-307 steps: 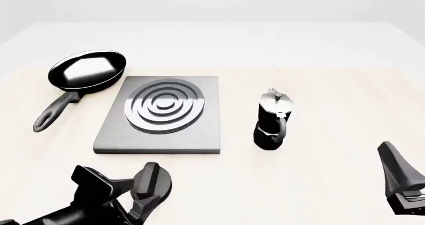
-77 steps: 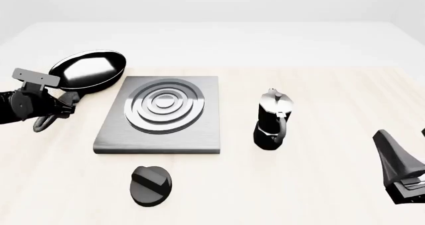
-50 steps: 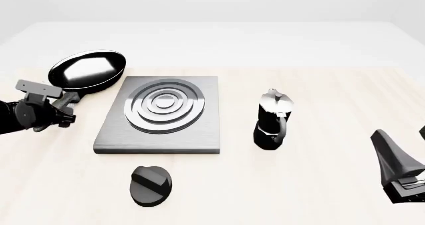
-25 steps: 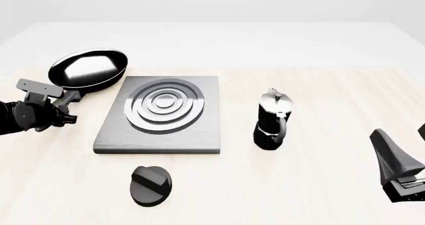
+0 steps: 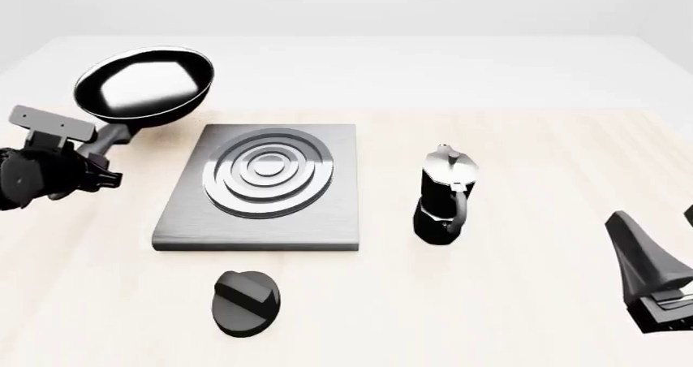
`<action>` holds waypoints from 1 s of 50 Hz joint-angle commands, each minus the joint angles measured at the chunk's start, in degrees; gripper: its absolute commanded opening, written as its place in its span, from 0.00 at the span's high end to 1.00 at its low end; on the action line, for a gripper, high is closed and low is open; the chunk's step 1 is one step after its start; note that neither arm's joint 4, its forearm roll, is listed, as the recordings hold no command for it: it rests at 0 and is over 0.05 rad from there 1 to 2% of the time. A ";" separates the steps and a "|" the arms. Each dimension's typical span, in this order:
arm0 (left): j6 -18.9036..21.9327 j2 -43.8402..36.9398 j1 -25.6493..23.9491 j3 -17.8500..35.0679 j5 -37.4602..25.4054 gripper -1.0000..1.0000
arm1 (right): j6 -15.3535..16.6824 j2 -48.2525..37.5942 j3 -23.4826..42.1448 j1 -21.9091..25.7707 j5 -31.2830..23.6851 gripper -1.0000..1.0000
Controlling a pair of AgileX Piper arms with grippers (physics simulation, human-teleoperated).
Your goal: Turn on the stove and put the frying pan on it.
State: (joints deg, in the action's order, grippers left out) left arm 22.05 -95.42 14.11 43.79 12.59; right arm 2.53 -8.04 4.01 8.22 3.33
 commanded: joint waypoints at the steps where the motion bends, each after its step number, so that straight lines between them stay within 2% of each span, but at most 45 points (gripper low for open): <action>1: -0.92 9.10 -3.44 -4.70 0.32 1.00 | -0.17 0.69 0.22 0.12 -0.67 0.00; 18: -3.05 24.85 -11.65 -16.85 -1.30 1.00 | -0.48 1.69 0.73 0.56 -1.76 0.00; 36: -4.57 36.12 -18.96 -23.17 -5.87 1.00 | -0.83 2.34 0.90 0.54 -2.38 0.00; 50: -4.58 39.86 -22.45 -26.15 -7.09 1.00 | -0.99 2.26 1.12 0.87 -2.20 0.00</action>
State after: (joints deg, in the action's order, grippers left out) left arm 17.36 -59.79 -5.37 18.64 6.34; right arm 1.67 -5.89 4.99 8.93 1.22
